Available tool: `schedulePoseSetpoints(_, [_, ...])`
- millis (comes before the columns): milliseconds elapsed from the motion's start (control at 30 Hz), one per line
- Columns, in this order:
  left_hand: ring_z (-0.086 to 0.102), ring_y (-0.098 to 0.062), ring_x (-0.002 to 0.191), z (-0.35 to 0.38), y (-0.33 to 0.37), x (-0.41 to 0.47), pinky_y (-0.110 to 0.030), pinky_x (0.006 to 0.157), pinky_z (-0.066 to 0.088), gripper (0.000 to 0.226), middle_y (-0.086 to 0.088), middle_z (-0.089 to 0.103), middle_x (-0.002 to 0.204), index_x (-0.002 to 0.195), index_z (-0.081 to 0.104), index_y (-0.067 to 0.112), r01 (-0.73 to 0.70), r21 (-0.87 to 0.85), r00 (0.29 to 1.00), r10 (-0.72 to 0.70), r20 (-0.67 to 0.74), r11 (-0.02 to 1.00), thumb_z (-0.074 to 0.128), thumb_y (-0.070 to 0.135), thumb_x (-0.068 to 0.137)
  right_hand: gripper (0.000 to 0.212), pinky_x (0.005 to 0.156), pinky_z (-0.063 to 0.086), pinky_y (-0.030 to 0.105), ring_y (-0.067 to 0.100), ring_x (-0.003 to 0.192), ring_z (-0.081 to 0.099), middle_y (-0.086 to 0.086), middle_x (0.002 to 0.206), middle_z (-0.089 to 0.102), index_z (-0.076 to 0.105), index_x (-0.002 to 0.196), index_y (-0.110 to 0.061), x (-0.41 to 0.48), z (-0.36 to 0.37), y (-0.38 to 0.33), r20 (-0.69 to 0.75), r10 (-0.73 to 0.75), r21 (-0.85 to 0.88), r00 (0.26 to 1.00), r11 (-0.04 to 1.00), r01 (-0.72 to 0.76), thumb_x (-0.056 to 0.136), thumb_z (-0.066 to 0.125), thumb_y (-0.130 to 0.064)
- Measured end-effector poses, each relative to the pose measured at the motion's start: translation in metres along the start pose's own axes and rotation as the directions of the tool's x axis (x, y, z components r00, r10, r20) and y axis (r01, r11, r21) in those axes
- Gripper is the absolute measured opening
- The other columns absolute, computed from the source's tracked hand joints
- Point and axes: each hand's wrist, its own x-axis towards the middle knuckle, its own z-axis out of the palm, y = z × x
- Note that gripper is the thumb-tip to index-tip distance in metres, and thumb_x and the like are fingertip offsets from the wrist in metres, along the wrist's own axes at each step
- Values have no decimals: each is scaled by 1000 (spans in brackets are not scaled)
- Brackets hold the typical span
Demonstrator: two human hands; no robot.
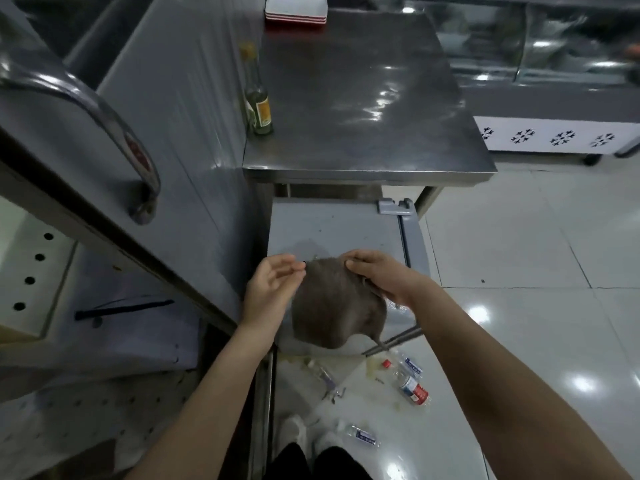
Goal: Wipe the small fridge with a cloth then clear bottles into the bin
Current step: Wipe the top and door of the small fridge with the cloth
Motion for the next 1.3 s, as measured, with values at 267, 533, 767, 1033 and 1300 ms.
schedulePoseSetpoints(267, [60, -7, 89, -5, -50, 55, -14, 73, 49, 21, 2, 64, 92, 92, 57, 21, 81, 72, 997, -81, -3, 994, 61, 1, 86, 68, 91, 44, 37, 31, 112, 53, 15, 123, 57, 45, 129, -3, 59, 2, 60, -476, 127, -285, 870, 914, -289, 74, 78, -25])
schedulePoseSetpoints(533, [60, -5, 86, 0, -73, 70, -14, 75, 49, 26, -1, 64, 92, 90, 56, 21, 111, 105, 994, -112, 1, 988, 59, -4, 85, 38, 70, 48, 35, 26, 80, 58, 13, 88, 61, 60, 98, 2, 56, 10, 80, -524, 198, -265, 828, 887, -379, 77, 75, -27])
schedulePoseSetpoints(767, [61, -6, 88, -3, -74, 73, -13, 76, 48, 24, -1, 65, 94, 91, 57, 22, 125, 112, 992, -128, 17, 986, 60, -1, 85, 61, 85, 47, 36, 24, 103, 58, 1, 118, 58, 40, 130, -23, 37, 19, 83, -315, 44, -325, 948, 934, -151, 79, 71, -12])
schedulePoseSetpoints(1033, [60, -4, 88, -3, -75, 70, -14, 78, 49, 23, 1, 65, 94, 92, 56, 22, 111, 124, 991, -119, 59, 986, 60, 0, 86, 46, 82, 42, 33, 32, 108, 56, 12, 122, 59, 40, 130, -11, 34, 20, 84, -439, -3, -369, 899, 913, -177, 89, 60, -11])
schedulePoseSetpoints(1300, [60, -5, 90, -10, -74, 69, -18, 83, 48, 23, 0, 65, 93, 92, 57, 22, 95, 111, 994, -100, 39, 989, 59, 0, 86, 26, 45, 53, 21, 17, 53, 60, 9, 78, 58, 57, 102, 1, 49, 40, 50, -362, 264, 335, 894, 932, -140, 81, 70, -6])
